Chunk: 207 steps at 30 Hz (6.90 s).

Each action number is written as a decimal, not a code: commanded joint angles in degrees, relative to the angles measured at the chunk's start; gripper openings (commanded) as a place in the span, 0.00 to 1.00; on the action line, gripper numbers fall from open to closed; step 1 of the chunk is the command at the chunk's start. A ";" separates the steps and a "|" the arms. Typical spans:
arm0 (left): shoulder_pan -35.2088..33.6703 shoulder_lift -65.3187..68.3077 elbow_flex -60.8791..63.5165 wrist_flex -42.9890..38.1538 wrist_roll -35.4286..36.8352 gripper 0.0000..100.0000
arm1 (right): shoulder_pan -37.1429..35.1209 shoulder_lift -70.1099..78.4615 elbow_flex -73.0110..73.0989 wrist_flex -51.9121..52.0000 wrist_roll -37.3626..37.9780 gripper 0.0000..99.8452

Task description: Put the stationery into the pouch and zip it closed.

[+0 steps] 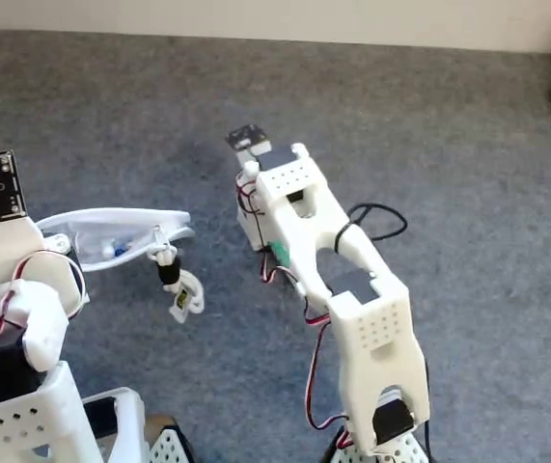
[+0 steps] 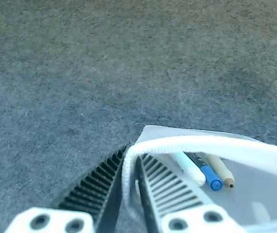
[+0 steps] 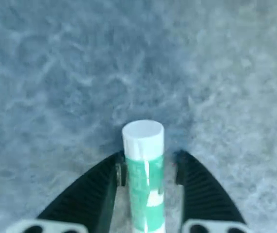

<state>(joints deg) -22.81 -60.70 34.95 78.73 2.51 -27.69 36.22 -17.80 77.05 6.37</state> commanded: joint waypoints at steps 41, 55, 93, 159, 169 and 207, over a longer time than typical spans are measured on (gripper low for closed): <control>-0.57 1.45 1.10 -0.09 0.62 0.01 | -5.85 -30.20 9.10 20.00 -0.44 0.00; -0.57 1.45 1.19 0.09 0.62 0.01 | -5.85 -54.46 28.97 4.97 -0.79 0.00; -0.57 1.36 2.07 -0.35 0.53 0.01 | -20.88 -106.95 70.11 -34.95 -10.02 0.00; -0.57 1.36 2.15 -0.44 0.44 0.01 | -37.76 -77.76 79.78 -98.07 19.16 0.01; -0.57 1.36 2.24 -0.44 0.44 0.01 | -36.09 -77.85 79.78 -89.54 24.88 0.01; -0.57 1.36 2.24 -0.44 0.44 0.01 | -26.77 -77.85 79.96 -84.88 24.70 0.19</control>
<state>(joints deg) -22.46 -60.70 36.53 78.99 2.51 -57.85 -42.02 62.73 -11.74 30.46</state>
